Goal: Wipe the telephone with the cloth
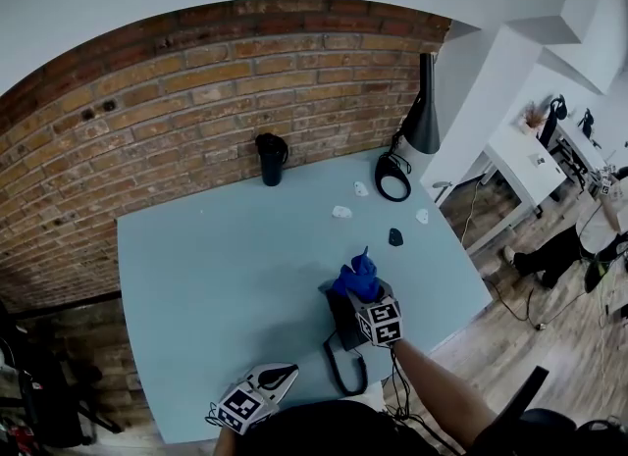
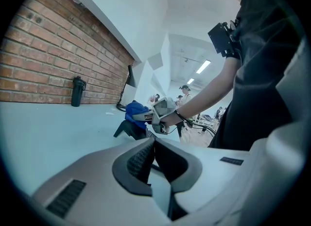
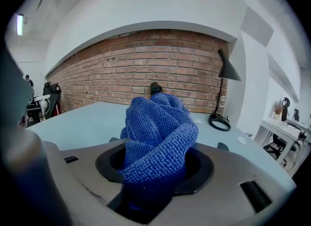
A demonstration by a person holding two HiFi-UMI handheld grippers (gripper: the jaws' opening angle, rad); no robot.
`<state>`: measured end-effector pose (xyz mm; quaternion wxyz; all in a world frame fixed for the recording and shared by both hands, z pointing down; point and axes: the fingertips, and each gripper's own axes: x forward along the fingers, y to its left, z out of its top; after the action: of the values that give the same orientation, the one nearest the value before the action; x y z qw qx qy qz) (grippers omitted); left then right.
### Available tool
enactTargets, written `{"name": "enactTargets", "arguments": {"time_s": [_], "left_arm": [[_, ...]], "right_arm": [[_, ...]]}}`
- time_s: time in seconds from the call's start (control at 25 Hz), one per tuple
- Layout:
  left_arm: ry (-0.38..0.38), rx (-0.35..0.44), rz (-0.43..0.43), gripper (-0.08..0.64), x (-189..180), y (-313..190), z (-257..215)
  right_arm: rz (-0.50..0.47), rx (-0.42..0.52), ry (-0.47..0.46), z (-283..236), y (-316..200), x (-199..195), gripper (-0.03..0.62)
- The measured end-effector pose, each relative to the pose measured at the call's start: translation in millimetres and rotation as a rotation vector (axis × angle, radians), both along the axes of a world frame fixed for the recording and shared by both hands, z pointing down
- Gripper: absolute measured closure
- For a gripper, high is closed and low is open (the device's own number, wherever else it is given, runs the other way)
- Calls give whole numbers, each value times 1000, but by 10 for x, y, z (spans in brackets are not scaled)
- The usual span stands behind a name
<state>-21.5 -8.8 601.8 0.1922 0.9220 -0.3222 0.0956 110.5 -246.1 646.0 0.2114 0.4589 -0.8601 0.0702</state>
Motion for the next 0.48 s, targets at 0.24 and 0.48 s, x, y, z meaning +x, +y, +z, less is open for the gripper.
{"name": "enactTargets", "arguments": {"time_s": [0.24, 0.48], "left_arm": [[-2, -5, 17, 560, 13, 32, 15], [3, -7, 42, 560, 49, 58, 11]], "right_arm": [[6, -14, -2, 51, 91, 57, 368], [8, -43, 13, 116, 217, 68, 368]]}}
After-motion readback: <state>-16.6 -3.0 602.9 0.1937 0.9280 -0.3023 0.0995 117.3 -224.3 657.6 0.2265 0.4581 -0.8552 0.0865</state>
